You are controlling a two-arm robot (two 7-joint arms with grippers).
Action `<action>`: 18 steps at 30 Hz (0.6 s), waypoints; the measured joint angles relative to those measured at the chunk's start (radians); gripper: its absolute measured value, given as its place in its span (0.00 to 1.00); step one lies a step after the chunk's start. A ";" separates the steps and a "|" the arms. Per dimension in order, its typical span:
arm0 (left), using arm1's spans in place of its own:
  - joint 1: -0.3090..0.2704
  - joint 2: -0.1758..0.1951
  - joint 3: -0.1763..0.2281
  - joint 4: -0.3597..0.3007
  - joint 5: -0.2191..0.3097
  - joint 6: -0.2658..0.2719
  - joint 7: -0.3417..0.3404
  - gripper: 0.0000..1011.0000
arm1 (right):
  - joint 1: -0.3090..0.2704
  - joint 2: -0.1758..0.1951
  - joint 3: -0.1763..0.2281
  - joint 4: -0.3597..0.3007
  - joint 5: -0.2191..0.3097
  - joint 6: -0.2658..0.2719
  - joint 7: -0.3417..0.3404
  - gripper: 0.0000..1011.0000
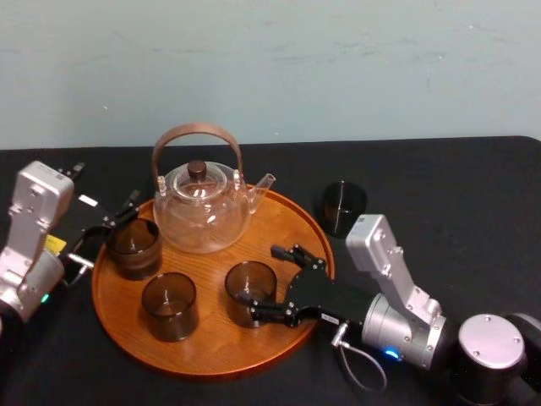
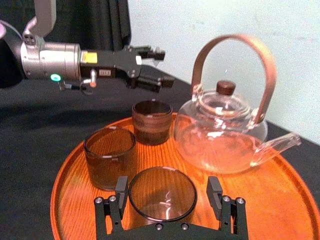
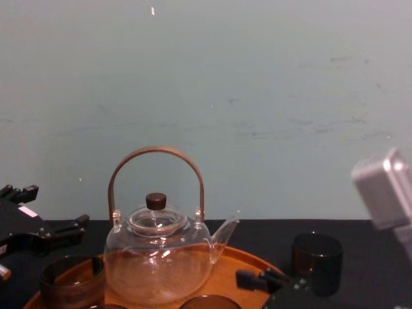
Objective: Pick up the glass from the table and place it on the tray.
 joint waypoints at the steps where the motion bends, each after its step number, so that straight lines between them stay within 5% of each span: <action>1: 0.000 0.000 0.000 0.000 0.000 0.000 0.000 0.99 | 0.000 0.000 0.000 0.000 0.000 0.000 0.000 0.99; 18: 0.000 0.000 0.000 0.000 0.000 0.000 0.000 0.99 | -0.104 0.085 0.090 -0.188 0.031 -0.044 -0.046 0.99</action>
